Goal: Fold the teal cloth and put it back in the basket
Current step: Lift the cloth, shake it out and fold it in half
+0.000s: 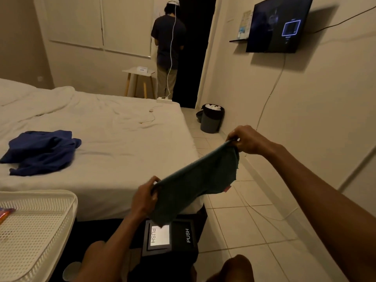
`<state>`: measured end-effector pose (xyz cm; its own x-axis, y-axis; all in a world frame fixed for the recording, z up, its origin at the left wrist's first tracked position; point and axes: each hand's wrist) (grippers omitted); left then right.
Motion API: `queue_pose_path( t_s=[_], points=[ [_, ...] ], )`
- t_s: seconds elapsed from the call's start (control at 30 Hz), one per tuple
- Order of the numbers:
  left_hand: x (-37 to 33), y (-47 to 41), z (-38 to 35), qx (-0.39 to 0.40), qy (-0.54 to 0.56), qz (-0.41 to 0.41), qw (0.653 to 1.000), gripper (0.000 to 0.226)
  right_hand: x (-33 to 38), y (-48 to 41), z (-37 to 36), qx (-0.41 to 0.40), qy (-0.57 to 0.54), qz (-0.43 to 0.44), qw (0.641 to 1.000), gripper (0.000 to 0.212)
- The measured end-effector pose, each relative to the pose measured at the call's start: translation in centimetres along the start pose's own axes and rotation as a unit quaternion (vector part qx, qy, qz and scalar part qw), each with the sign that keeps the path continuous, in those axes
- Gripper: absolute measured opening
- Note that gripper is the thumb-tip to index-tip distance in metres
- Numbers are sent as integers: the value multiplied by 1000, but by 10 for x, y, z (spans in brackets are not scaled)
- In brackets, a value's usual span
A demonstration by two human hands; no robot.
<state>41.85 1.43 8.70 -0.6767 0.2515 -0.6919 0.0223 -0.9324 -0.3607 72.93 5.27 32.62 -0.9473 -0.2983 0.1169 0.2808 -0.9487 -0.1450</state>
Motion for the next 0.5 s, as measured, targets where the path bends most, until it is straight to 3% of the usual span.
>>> queue_pose_path(
  t_s=[0.1,0.3,0.37,0.5],
  points=[
    [-11,-38,51,-7,-40,-47,998,6,-24,9,5,-25,-49,-34,998,14],
    [-53,-99,145,250,-152,-64,954,12,-49,21,12,-52,-129,-79,987,16],
    [-62,-106,163,300,-167,-59,937,11,-49,23,15,-36,-155,-83,984,17],
    [-70,-109,187,287,-138,-55,946,8,-45,29,22,-42,-235,-91,967,17]
  ],
)
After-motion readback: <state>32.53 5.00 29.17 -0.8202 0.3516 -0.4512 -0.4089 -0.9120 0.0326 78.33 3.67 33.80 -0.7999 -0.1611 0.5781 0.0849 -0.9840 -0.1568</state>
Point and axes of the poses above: each hand's wrist, its own y-axis away from the middle knuckle, its own z-axis out of the back of the hand, x = y × z, and after that the axes turned 1 degree about -z, right-handed
